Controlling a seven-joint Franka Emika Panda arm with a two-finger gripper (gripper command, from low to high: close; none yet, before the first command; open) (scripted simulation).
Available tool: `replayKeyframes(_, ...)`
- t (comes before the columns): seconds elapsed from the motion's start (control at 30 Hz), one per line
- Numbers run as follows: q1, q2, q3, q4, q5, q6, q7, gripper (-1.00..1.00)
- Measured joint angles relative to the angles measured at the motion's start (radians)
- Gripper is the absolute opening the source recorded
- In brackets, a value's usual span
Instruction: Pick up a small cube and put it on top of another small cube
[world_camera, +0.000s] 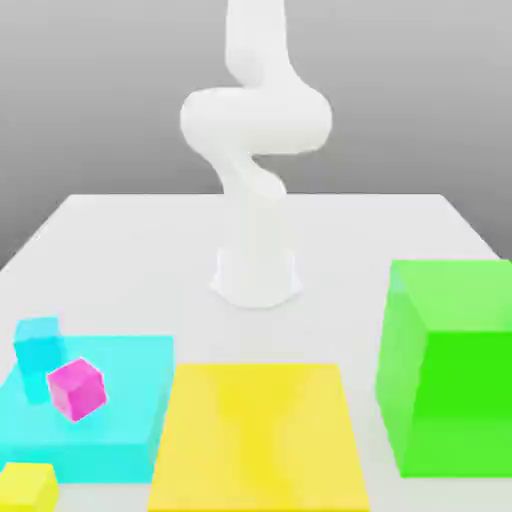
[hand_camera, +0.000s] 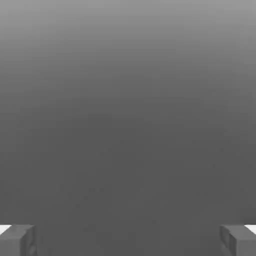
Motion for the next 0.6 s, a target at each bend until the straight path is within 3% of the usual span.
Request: replayKeyframes(0.6,0.029,0.659,-0.276,0.068,0.243,0.123,-0.401,0.00)
